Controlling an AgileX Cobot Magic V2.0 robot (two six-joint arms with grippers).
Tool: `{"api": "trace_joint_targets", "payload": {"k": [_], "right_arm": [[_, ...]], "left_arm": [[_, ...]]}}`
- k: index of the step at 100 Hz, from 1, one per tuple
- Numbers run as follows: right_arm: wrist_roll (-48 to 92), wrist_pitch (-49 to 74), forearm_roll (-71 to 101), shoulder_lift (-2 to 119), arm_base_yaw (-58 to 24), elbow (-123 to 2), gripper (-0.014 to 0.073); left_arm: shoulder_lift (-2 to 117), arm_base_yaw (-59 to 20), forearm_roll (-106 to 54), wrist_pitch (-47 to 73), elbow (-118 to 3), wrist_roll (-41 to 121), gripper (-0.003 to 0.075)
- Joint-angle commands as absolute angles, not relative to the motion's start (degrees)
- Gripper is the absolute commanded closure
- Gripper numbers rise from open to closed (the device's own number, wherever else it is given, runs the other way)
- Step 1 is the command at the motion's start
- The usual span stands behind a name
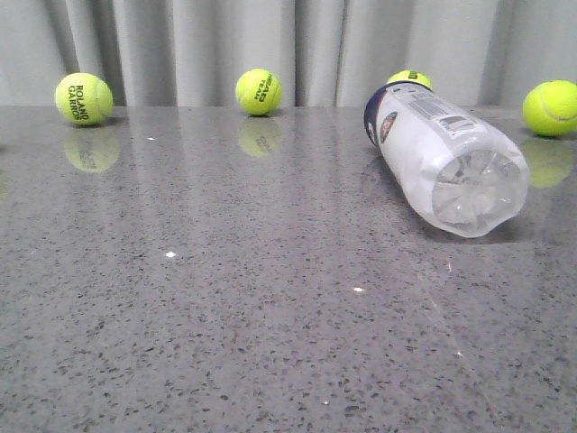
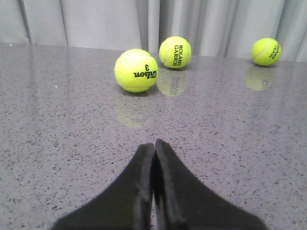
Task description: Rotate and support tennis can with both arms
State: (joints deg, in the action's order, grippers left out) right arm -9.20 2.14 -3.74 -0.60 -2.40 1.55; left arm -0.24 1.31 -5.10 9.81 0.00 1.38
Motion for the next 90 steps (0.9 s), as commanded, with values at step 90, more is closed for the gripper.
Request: {"api": "trace_joint_targets", "payload": {"k": [90], "right_arm": [[-9.24,-4.11,-3.94,-2.31,-2.14,0.48,0.0662]], "left_arm": [[-2.22,1.32,-5.22,5.3,2.54,0.72,0.074]]}}
